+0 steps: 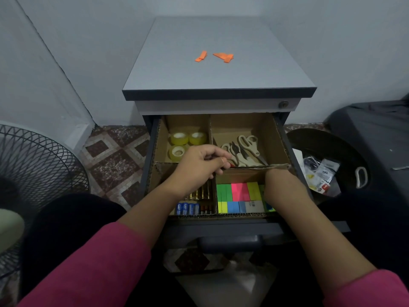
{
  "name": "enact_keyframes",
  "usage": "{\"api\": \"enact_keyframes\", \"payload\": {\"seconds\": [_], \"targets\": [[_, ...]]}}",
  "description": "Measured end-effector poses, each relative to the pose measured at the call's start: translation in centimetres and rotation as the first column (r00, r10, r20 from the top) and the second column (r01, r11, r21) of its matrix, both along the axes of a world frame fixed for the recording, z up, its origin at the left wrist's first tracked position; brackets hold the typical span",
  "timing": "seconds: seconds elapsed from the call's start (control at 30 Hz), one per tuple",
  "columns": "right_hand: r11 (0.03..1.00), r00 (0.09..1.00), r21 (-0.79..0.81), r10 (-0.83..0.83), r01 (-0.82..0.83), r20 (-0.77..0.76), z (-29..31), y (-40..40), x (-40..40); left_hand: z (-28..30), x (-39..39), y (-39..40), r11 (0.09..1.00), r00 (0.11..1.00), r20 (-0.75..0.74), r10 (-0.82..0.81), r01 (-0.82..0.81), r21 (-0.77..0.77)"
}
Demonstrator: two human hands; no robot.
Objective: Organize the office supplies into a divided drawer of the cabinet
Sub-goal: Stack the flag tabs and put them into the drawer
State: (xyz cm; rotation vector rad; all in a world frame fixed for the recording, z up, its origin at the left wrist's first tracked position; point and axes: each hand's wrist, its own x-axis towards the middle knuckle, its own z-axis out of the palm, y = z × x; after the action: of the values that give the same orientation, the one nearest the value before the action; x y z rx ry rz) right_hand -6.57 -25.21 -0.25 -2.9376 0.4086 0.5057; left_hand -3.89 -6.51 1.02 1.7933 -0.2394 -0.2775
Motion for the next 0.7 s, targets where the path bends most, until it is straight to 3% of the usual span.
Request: {"api": "enact_keyframes", "payload": {"seconds": [0.37,0.43,0.57,0.7], "targets": [[0.999,0.999,-0.03,0.021,-0.02,0.05,2.5,-1.6,-0.8,0.0,0.1,0.0,1.0,1.0,-0.008,-0.004,0.004,-0.008],[0.999,0.998,0.024,0.036,-0.037,0.051,3.9,-2.2,-0.8,0.0,0.1,-0.1,1.0,1.0,-0.012,-0.004,0.004,-0.006],[0.956,0.983,0.231,0.173,-0.182,0.059,5.1,-1.2,-1.2,-0.1,0.2,-0.1,1.0,1.0,-0.014,-0.007,0.007,0.005],[0.934,0.956,0.203,0.292,-0.294,0.04,3.7,0.9,-0.9,-0.1,0.2,-0.1,1.0,1.0,-0.014,-0.006,0.006,-0.003]]}}
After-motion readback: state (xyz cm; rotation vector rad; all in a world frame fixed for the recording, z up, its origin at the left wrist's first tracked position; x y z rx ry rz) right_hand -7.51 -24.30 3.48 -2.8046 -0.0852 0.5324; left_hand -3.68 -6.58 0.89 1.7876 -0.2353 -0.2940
